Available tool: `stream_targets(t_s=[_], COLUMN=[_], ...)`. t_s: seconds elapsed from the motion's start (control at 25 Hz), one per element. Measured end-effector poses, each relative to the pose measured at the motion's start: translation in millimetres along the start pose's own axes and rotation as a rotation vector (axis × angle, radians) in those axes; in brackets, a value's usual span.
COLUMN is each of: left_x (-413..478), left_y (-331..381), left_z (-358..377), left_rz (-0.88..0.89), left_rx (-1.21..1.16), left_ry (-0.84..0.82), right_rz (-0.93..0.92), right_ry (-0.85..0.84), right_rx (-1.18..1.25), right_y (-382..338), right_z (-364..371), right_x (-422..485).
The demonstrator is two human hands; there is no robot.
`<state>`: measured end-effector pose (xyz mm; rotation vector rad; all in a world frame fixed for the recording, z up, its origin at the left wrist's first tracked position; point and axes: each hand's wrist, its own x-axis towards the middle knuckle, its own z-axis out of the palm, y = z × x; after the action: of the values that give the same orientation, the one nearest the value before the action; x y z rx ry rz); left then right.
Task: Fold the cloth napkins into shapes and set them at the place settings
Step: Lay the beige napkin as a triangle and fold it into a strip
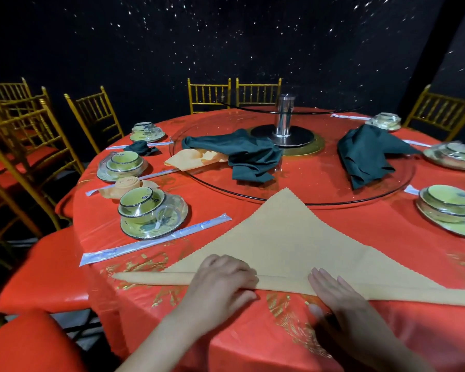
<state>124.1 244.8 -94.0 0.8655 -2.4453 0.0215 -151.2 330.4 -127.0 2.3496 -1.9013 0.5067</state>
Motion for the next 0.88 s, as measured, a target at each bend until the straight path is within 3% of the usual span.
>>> stream_targets(t_s=[0.08,0.36,0.52,0.64,0.88], left_x=[6,17,20,30,36], left_y=[5,3,3,2,1], left_z=[13,18,9,7,13], left_rz=[0.033,0.047,-0.031,-0.161,-0.268], left_rx=[-0.013,0.056,-0.033,-0.132,-0.034], left_ry=[-0.079,-0.108,-0.232,-0.27,-0.296], right_rz=[-0.025,-0.01,0.019,0.121,0.267], right_ry=[0.013,0.149,0.07,-0.095,-0.087], right_rx=[-0.007,0.119,0.116,0.117,0.098], right_y=[-2,12,12,9,22], right_z=[-1,-18,-20,-27,-25], right_x=[0,12,15,29,36])
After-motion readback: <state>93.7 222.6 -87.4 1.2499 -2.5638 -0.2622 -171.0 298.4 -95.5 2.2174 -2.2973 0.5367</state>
